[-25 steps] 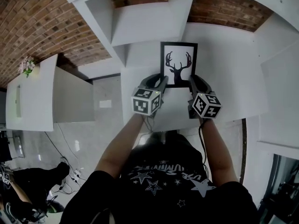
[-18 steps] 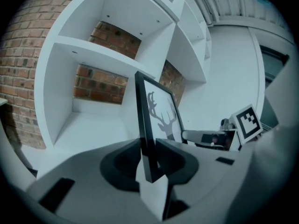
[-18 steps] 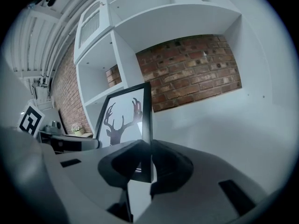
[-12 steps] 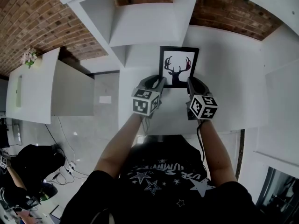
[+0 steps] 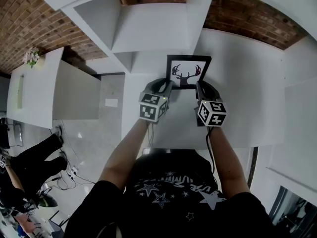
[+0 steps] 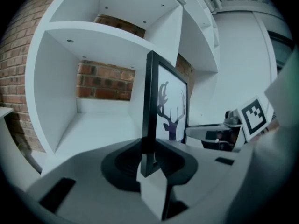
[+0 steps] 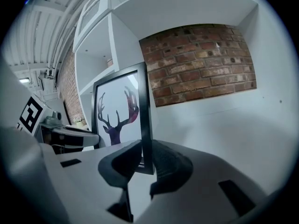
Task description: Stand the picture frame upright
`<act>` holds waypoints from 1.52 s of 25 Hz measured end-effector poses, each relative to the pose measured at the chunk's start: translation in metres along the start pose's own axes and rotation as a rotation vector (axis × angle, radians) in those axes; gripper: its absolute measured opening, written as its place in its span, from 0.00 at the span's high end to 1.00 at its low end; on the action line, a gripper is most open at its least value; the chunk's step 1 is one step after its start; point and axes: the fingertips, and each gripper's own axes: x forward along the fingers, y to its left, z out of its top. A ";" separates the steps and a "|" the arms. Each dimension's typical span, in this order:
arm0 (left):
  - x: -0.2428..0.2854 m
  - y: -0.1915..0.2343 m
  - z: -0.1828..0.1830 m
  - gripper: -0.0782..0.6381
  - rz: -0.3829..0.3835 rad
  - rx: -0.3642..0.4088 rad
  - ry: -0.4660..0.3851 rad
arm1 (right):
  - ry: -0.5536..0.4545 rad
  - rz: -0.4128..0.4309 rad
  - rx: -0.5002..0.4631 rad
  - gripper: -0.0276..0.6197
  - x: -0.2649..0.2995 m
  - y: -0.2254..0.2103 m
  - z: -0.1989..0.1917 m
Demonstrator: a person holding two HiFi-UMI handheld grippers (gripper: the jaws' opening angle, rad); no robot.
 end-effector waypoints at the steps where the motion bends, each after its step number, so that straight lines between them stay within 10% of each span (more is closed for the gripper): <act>1: 0.002 0.001 -0.001 0.76 0.005 0.005 0.002 | 0.003 0.001 -0.003 0.84 0.003 -0.001 -0.001; 38: 0.032 0.024 -0.013 0.71 0.041 0.025 0.057 | 0.089 -0.038 -0.058 0.77 0.024 -0.011 -0.022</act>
